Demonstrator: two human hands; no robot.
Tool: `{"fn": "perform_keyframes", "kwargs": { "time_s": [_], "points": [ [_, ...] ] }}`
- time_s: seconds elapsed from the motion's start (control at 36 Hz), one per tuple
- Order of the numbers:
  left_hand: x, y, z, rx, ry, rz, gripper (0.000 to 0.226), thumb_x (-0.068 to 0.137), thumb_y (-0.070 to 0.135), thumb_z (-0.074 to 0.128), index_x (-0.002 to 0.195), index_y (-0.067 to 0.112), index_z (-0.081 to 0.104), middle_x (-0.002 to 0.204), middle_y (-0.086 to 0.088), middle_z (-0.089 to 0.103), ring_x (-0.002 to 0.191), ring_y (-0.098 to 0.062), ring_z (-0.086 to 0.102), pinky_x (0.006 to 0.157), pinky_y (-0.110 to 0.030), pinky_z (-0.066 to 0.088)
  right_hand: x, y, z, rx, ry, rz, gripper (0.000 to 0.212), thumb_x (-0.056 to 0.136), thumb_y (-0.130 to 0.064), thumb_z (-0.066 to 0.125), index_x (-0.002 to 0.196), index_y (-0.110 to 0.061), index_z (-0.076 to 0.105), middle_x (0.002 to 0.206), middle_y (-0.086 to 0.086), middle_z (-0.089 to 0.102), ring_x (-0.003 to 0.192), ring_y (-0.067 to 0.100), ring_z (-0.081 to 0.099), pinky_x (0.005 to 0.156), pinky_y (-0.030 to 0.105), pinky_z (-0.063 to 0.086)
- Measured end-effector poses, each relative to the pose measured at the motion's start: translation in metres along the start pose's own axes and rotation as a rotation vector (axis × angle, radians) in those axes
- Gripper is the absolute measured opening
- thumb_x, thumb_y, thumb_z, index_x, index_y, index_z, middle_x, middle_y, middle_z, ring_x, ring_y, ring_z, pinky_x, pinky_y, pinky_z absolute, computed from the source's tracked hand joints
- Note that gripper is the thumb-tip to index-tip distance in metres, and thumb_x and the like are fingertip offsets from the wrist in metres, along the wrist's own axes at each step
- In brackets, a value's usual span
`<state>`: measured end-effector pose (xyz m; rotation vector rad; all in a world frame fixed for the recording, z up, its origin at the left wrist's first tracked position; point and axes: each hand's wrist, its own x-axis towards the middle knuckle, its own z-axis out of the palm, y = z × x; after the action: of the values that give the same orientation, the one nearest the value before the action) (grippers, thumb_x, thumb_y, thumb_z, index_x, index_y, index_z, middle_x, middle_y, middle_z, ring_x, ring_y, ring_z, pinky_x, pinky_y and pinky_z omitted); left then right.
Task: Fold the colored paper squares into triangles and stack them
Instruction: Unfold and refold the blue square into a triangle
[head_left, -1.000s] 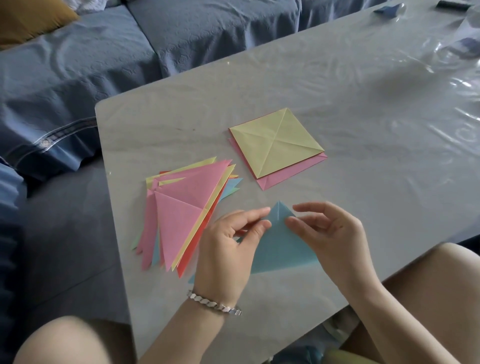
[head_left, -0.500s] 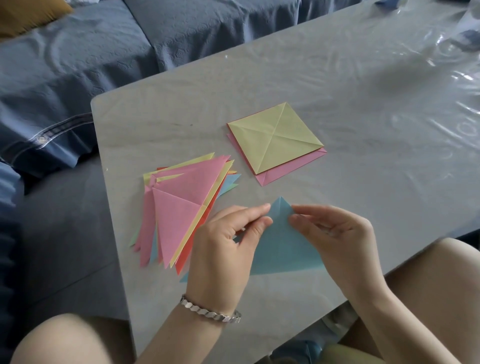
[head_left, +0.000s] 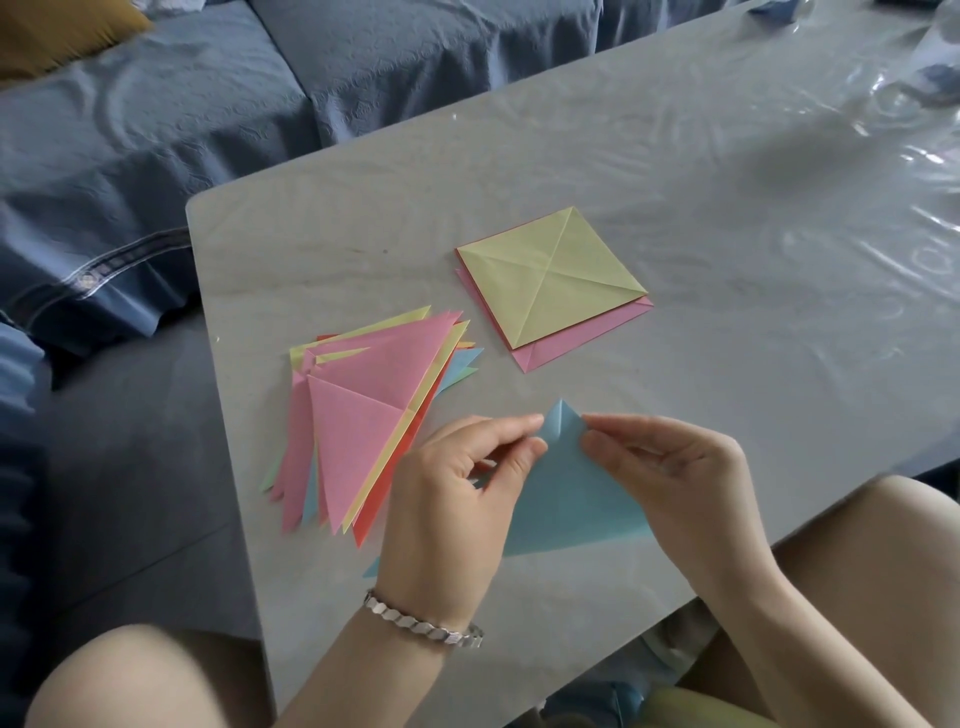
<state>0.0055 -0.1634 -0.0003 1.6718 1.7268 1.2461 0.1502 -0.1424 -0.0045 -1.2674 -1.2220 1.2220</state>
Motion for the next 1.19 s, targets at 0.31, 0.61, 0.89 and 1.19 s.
{"fn": "perform_keyframes", "kwargs": {
  "time_s": [0.31,0.61,0.89,1.19],
  "points": [
    [0.01,-0.002,0.003,-0.034,-0.314,-0.27,0.01,0.077,0.018,0.072,0.082,0.026,0.069,0.057,0.011,0.06,0.052,0.002,0.051,0.057,-0.011,0.042,0.017,0.008,-0.018,-0.492,-0.367,-0.269,0.011,0.078,-0.021,0.072,0.079,-0.032,0.075,0.081,-0.019,0.069,0.074,-0.002,0.063,0.07,0.008,0.044],
    [0.023,-0.05,0.031,-0.181,-0.014,-0.61,0.012,0.078,0.008,0.068,0.068,0.014,0.07,0.06,0.005,0.066,0.055,-0.008,0.061,0.058,-0.016,0.053,0.04,0.036,-0.017,-0.897,-0.242,-0.624,0.038,0.086,-0.035,0.047,0.115,-0.017,0.065,0.119,-0.001,0.062,0.112,0.014,0.052,0.096,0.031,0.042],
    [0.018,-0.074,0.038,0.258,0.071,-0.451,0.011,0.084,0.015,0.063,0.085,0.008,0.072,0.085,-0.002,0.072,0.079,-0.018,0.063,0.061,-0.02,0.034,-0.008,0.099,-0.009,-1.103,-0.557,-0.536,0.037,0.09,-0.036,0.038,0.107,-0.02,0.067,0.122,-0.008,0.061,0.113,0.01,0.056,0.098,0.025,0.039],
    [0.017,-0.076,0.038,0.28,0.072,-0.424,0.011,0.084,0.014,0.063,0.085,0.008,0.072,0.086,-0.002,0.072,0.078,-0.017,0.062,0.057,-0.015,0.03,0.027,0.095,-0.002,-1.331,-0.269,-0.395,0.07,0.099,-0.041,0.008,0.104,-0.007,0.069,0.115,0.004,0.066,0.107,0.021,0.063,0.087,0.047,0.049]
  ]
}}
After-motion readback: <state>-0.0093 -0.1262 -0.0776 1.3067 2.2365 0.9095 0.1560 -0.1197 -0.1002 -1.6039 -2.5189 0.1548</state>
